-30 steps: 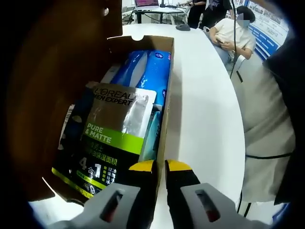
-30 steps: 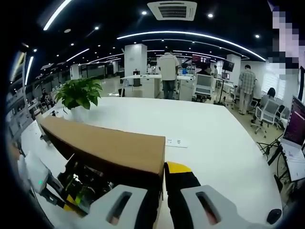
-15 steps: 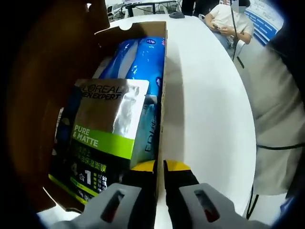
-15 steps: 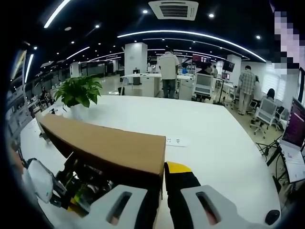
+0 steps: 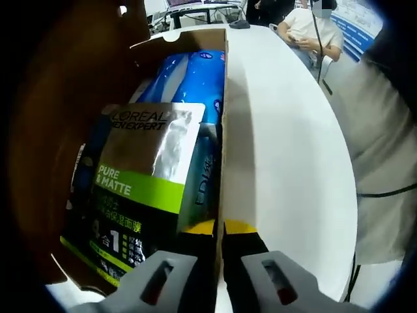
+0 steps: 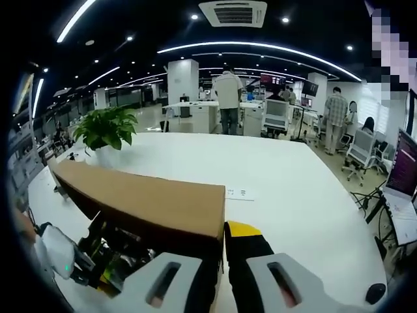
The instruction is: Operate the shoe box by opening the lid, removing the specified soft item, and placing it in the target area until the item is outside and the box remains undamaged.
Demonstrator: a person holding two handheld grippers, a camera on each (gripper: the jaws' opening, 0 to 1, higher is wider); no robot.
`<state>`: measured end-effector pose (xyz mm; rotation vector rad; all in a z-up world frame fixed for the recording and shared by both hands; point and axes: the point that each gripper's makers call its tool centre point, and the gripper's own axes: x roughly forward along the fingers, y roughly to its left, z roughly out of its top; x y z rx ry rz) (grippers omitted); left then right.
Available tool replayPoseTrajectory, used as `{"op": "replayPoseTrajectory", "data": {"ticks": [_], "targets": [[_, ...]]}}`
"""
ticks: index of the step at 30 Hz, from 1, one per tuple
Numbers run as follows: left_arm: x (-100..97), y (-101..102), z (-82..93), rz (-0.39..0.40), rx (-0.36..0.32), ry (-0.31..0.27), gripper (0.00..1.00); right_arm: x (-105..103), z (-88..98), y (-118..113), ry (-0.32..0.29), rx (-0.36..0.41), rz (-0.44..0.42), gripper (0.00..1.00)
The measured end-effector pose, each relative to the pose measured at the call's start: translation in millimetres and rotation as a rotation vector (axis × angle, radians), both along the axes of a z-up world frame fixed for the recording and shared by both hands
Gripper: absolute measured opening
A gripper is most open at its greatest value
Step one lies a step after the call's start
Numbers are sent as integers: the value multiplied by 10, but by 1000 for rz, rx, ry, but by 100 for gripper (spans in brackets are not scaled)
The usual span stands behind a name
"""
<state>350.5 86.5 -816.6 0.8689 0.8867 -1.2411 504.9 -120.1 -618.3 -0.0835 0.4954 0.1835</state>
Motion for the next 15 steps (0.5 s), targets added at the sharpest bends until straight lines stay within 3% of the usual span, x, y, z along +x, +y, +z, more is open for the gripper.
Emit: {"op": "replayPoseTrajectory", "data": {"ticks": [9,15], "targets": [[12,1,0,41,31,27,1,171,-6,11,13,8,10,0],[12,-2,0,57,40,34,1,294,-19,13,72,30,27,0]]}}
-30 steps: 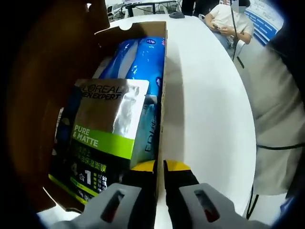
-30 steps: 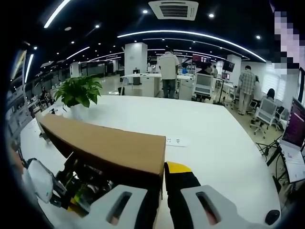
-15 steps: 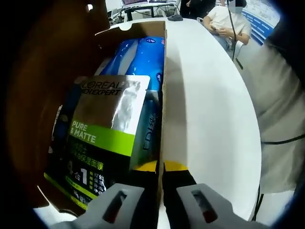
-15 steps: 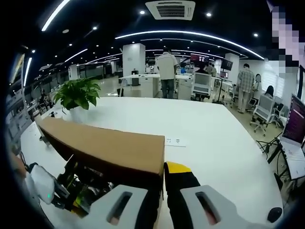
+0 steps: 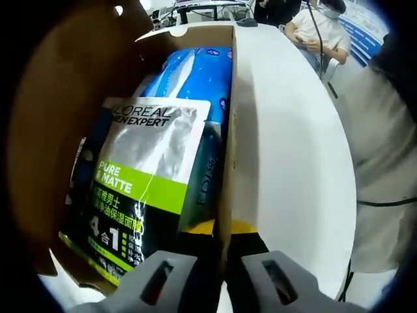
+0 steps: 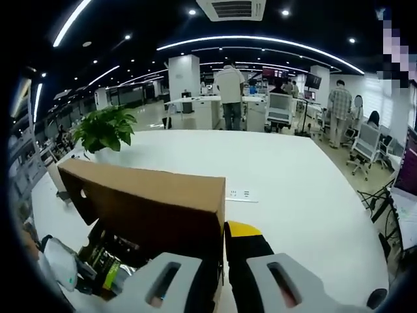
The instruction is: Operate the shoe box by opening the lid, removing the specified soft item, and placing it in the target area until the item is outside and the box remains undamaged.
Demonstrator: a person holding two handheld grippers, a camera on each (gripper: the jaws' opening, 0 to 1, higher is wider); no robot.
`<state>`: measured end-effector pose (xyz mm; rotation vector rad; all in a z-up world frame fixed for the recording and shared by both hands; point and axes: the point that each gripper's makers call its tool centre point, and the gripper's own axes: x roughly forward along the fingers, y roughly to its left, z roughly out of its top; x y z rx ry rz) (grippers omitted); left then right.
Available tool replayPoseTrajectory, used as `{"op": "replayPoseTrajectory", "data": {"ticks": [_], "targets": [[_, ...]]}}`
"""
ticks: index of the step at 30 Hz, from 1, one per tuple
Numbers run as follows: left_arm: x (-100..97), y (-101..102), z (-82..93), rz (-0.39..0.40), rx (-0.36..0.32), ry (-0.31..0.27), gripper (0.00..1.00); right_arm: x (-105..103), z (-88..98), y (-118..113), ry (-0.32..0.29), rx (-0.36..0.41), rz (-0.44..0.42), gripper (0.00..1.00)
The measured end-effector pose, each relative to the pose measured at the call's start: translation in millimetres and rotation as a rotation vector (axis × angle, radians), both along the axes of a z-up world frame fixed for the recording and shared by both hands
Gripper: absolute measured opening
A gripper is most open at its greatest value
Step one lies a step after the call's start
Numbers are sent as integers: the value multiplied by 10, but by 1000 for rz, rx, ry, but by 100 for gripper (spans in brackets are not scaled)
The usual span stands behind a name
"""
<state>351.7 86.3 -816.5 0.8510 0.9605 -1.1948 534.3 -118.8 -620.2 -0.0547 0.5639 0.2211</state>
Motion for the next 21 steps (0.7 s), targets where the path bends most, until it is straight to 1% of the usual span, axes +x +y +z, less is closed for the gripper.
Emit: {"op": "replayPoseTrajectory", "data": {"ticks": [6,11,14,16,18,21], "targets": [[3,0,-2,15,27,6,1,66,-20,13,25,-14,18,0],[3,-1,3,13,23,4,1,97,-34,11,50,-14,23,0],[5,-1,3,17,24,7,1,109,-46,9,47,-12,32,0],[5,-1,4,16,23,9,1,147,-69,12,23,-7,23,0],[6,0,3,16,23,11,1,187,-90,19,2,-33,25,0],[7,1,2,18,24,10,1,223,-93,31,7,-40,11,0]]}}
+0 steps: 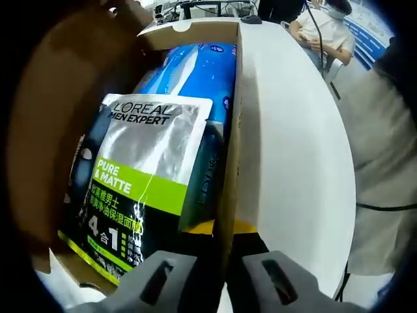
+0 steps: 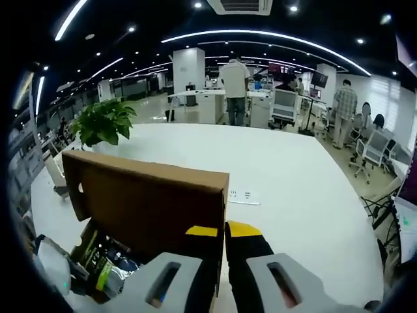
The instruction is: Operate the shoe box by opening the lid, removing the specified soft item, and placing it in the target area until the item is outside and the box remains undamaged.
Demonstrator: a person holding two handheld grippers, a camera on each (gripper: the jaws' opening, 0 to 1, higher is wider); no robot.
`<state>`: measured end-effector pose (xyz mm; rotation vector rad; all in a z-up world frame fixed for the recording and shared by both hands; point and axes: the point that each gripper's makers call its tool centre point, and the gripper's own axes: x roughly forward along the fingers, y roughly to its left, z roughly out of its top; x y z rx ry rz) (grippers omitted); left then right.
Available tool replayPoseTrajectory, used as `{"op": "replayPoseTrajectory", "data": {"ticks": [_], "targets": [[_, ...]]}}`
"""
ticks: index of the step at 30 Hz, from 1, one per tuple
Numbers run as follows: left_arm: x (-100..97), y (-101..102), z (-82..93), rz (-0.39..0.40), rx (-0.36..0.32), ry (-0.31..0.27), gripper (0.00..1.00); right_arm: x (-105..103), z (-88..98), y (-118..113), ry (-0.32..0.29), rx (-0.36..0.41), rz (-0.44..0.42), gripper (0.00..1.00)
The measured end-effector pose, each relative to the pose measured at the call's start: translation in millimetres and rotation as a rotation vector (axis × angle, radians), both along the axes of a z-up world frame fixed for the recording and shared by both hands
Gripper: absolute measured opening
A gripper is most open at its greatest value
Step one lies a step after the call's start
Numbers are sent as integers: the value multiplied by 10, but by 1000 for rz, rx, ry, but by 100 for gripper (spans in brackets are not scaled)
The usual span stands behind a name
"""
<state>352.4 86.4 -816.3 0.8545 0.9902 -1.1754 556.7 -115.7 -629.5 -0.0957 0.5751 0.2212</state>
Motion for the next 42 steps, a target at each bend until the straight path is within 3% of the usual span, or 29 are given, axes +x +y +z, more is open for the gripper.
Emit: {"op": "replayPoseTrajectory", "data": {"ticks": [6,11,21,29,35,36,38,42], "targets": [[-1,0,-1,-3,1,-5,1,50,-51,-14,27,61,-22,0],[-3,4,-1,-11,3,-5,1,77,-106,-9,51,59,-9,0],[-5,5,-3,-10,1,-4,1,183,-175,2,71,14,17,0],[-4,4,-2,-5,0,-6,1,262,-234,-5,139,5,23,0],[-3,3,-3,-3,-1,-6,1,247,-259,-4,120,18,7,0],[-2,3,-3,-3,-1,-5,1,246,-267,1,119,11,9,0],[-2,2,-3,-3,-1,-5,1,236,-289,3,105,-76,51,0],[-3,2,-4,0,-1,-7,1,190,-366,-5,138,-39,28,0]]}}
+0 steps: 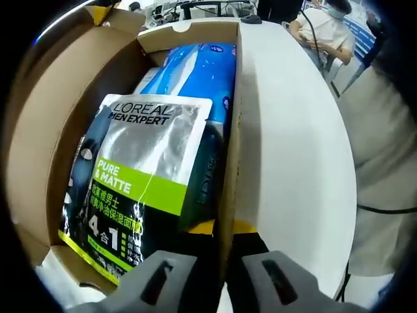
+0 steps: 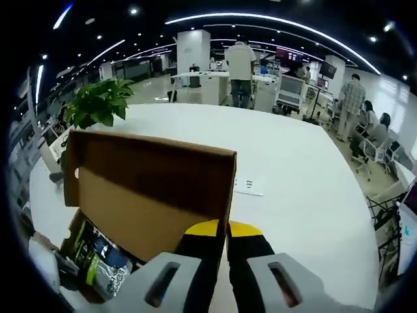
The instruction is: Operate the shoe box by opening the lid, removing the specified soft item, and placing it in the target area until the item is outside and the box remains undamaged.
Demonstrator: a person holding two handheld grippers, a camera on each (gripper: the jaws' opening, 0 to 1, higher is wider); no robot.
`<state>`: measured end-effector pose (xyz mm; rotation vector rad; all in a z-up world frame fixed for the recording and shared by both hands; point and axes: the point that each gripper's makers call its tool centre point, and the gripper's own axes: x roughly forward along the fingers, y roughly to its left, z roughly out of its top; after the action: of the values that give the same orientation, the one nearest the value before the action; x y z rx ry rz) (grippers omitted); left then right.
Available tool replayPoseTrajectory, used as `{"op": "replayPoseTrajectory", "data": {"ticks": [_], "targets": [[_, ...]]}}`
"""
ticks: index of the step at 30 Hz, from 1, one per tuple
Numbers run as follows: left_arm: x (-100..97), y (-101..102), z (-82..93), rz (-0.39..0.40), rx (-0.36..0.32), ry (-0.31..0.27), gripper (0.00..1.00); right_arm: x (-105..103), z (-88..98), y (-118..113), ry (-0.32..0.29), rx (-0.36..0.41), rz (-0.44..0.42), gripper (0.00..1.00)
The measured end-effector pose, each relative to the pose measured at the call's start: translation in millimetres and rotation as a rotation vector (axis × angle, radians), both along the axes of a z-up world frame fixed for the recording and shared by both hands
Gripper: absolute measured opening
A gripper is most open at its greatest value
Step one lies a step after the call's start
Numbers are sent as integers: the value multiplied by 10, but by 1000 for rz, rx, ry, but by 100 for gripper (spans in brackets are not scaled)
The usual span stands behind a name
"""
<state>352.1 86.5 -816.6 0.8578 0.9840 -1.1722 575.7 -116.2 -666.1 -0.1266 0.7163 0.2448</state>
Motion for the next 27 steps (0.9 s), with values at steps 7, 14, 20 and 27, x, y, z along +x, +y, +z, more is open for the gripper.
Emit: {"op": "replayPoseTrajectory", "data": {"ticks": [7,14,20,27], "targets": [[-1,0,2,4,0,-1,1,-26,-52,6,0,-44,17,0],[-1,1,0,7,1,-1,1,-25,-68,1,6,-46,9,0],[-2,2,1,6,2,-6,1,-44,-105,4,-2,-53,16,0],[-1,0,0,7,3,-7,1,-111,-166,12,5,-79,34,0]]}}
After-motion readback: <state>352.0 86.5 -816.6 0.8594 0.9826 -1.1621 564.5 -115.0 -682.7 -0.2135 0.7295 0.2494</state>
